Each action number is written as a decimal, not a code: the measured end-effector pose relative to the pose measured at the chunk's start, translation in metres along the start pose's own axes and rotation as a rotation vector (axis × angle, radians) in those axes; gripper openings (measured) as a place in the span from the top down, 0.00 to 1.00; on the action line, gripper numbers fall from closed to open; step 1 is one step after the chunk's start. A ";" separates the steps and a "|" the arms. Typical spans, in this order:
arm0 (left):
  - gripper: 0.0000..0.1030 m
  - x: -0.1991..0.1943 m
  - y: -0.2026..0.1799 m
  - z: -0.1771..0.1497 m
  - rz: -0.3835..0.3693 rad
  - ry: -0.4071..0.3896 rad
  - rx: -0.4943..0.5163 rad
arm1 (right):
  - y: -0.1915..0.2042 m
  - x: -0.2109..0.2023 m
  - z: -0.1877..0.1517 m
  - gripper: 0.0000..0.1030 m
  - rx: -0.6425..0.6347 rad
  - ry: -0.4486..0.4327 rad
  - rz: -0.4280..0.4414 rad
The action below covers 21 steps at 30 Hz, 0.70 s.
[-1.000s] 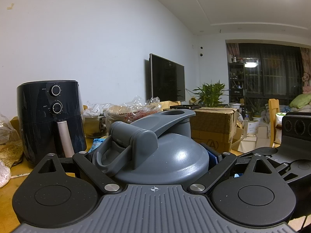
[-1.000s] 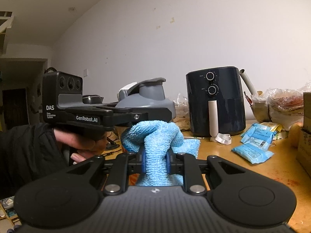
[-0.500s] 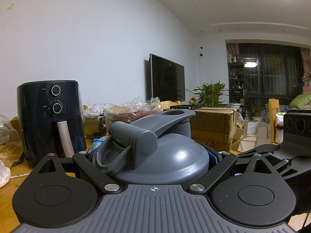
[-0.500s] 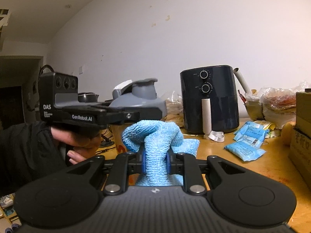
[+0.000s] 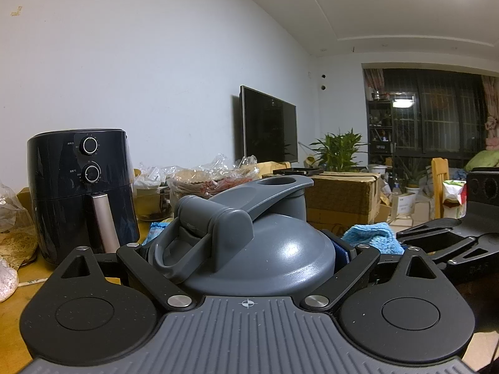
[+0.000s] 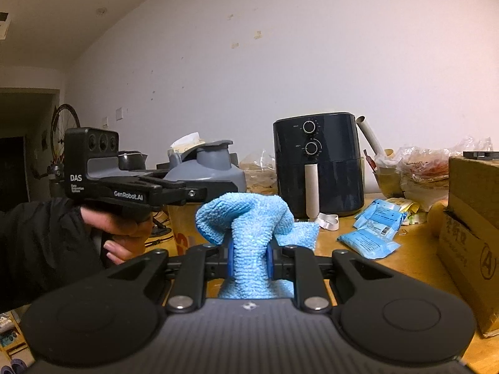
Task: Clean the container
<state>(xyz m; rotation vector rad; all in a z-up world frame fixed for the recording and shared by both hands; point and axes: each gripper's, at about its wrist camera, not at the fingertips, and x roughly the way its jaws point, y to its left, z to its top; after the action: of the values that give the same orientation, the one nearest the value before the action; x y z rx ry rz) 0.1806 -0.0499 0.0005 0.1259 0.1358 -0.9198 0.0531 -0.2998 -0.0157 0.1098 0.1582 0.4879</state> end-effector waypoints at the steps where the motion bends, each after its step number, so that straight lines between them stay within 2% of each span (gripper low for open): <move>1: 0.07 0.000 0.000 0.000 0.000 0.000 0.000 | 0.000 -0.001 0.000 0.86 -0.002 0.002 0.000; 21: 0.06 0.001 -0.005 -0.001 0.034 0.004 0.017 | 0.005 -0.016 -0.004 0.83 -0.009 -0.014 0.027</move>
<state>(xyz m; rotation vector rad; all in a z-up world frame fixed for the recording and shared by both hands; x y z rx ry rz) 0.1770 -0.0531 -0.0005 0.1457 0.1294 -0.8868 0.0362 -0.3032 -0.0166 0.1062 0.1413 0.5142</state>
